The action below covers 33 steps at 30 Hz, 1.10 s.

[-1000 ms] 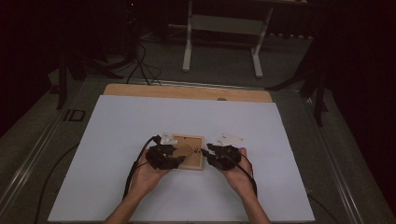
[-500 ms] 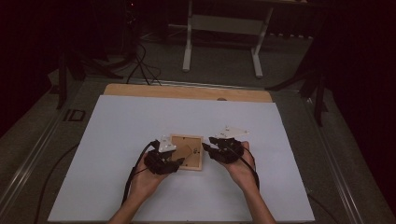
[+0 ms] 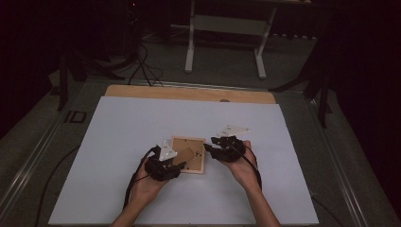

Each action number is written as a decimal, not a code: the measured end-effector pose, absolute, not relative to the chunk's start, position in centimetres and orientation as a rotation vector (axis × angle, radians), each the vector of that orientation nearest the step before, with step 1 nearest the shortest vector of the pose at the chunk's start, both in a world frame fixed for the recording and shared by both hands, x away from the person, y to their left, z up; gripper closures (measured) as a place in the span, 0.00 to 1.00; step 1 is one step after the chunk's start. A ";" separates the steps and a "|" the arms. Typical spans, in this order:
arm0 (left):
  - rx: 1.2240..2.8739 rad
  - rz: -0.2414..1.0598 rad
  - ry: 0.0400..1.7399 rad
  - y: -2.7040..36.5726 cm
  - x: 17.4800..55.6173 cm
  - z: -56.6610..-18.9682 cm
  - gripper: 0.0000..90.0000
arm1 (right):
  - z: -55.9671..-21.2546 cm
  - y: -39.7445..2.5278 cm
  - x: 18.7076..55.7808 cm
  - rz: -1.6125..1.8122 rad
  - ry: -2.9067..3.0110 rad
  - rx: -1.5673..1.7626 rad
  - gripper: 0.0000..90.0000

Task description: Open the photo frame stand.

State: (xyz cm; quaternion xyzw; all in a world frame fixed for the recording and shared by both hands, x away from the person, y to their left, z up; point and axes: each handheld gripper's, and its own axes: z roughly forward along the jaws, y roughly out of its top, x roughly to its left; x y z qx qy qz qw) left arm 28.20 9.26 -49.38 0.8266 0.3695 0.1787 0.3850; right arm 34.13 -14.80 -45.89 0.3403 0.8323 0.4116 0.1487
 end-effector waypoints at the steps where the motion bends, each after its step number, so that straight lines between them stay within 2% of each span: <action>1: 2.104 0.459 0.939 9.3 28.1 -49.4 0.58 | -45.9 -14.8 34.2 1.182 2.393 0.977 0.65; 14: 2.088 0.558 0.899 9.0 26.8 -49.9 0.58 | -47.1 -14.5 35.2 1.175 2.440 1.029 0.63; 33: 2.093 0.633 0.825 8.8 26.4 -50.1 0.58 | -49.0 -14.4 37.0 1.295 2.537 1.177 0.49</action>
